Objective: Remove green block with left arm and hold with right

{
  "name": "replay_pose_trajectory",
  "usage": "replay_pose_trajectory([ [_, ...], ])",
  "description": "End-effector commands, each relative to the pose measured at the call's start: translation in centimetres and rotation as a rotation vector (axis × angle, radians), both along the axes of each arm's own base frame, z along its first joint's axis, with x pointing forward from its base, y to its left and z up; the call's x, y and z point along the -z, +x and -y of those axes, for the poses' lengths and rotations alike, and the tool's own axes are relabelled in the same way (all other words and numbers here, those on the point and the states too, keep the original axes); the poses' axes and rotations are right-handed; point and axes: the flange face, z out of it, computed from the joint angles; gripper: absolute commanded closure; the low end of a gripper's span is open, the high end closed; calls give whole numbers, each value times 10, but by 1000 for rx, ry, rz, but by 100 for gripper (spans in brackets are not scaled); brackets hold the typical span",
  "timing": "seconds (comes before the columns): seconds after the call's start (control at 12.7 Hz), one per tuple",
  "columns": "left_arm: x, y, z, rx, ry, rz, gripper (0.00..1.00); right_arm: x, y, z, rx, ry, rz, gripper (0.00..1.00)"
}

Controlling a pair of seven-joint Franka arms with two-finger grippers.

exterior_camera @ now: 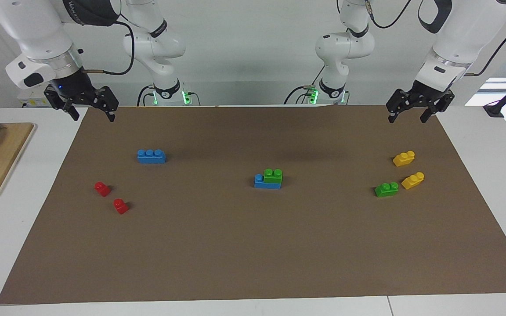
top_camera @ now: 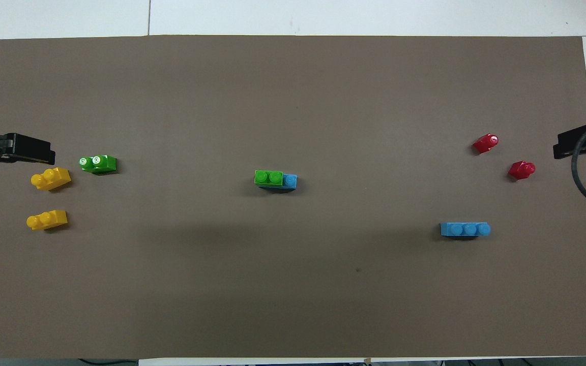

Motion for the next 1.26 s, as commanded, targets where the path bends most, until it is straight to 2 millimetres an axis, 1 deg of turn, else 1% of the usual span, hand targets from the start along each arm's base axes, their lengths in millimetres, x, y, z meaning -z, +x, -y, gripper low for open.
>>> replay_pose_trajectory([
  [0.0, -3, -8, -3, 9, 20, 2, 0, -1, -7, 1, -12, 4, -1, 0],
  [0.39, -3, -8, 1, 12, 21, -1, 0, -1, -7, 0, -12, 4, 1, 0],
  [0.55, -2, -9, 0, 9, 22, -4, 0, -1, -8, 0, -10, 5, -3, 0],
  [0.79, 0, -11, 0, 7, 22, -8, 0, 0, -9, 1, 60, 4, -6, 0],
  [0.95, -1, -10, 0, 7, 22, -5, 0, 0, -9, 2, 67, 4, -1, 0],
  [1.18, 1, -10, -9, -11, 20, -10, 0, 1, -9, 7, 71, 4, -1, 0],
])
